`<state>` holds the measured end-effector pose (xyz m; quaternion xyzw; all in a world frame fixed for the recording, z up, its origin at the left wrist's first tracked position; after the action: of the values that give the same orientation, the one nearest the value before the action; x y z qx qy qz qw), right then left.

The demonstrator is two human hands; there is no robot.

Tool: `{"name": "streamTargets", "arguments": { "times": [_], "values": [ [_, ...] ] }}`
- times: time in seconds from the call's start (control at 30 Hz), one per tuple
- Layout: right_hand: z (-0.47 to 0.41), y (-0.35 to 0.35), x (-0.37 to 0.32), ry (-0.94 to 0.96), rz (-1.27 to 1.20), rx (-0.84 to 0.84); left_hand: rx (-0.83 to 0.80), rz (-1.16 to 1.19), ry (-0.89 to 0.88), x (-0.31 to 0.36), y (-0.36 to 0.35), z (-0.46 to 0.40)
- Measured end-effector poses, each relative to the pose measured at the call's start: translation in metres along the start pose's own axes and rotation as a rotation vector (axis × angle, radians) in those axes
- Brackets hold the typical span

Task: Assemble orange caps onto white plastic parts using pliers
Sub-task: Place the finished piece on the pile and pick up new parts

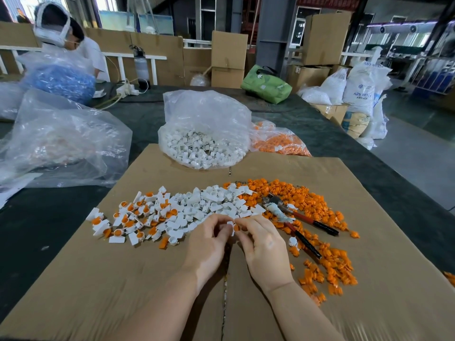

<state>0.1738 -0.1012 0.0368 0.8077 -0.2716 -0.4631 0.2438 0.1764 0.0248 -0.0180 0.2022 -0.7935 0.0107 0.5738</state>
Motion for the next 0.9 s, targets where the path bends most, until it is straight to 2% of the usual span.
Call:
{"name": "streamTargets", "arguments": {
  "times": [0.33,0.4,0.47,0.6,0.67,0.77,0.9],
  "values": [
    [-0.001,0.004,0.004,0.001,0.025,0.032,0.013,-0.009,0.003,0.001,0.001,-0.003],
    [-0.007,0.015,0.012,-0.03,0.087,0.093,0.02,0.013,0.018,-0.001,0.001,-0.004],
    [-0.018,0.027,0.028,-0.137,0.206,0.115,0.015,0.011,0.031,-0.001,0.0,-0.004],
    [-0.035,0.04,0.08,-0.505,0.509,-0.026,0.009,-0.005,0.051,-0.001,0.0,-0.004],
    [-0.038,0.042,0.099,-0.621,0.59,-0.139,0.009,-0.016,0.046,0.0,0.0,-0.004],
    [-0.04,0.037,0.112,-0.693,0.652,-0.303,0.002,-0.042,0.033,0.001,0.0,-0.005],
    [-0.043,0.036,0.115,-0.717,0.713,-0.348,-0.002,-0.056,0.042,0.0,0.0,-0.006]
  ]
}}
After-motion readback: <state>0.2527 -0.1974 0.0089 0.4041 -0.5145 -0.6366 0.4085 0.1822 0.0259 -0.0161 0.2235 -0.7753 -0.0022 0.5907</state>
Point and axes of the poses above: each hand's wrist, its own z-axis away from the middle knuckle, its own y-axis out of the back of the hand, x = y × z, the point moved 9 cm from there along -z, towards the middle knuckle, and after that the axes turned 15 degrees about -y, right-handed, at the moved point
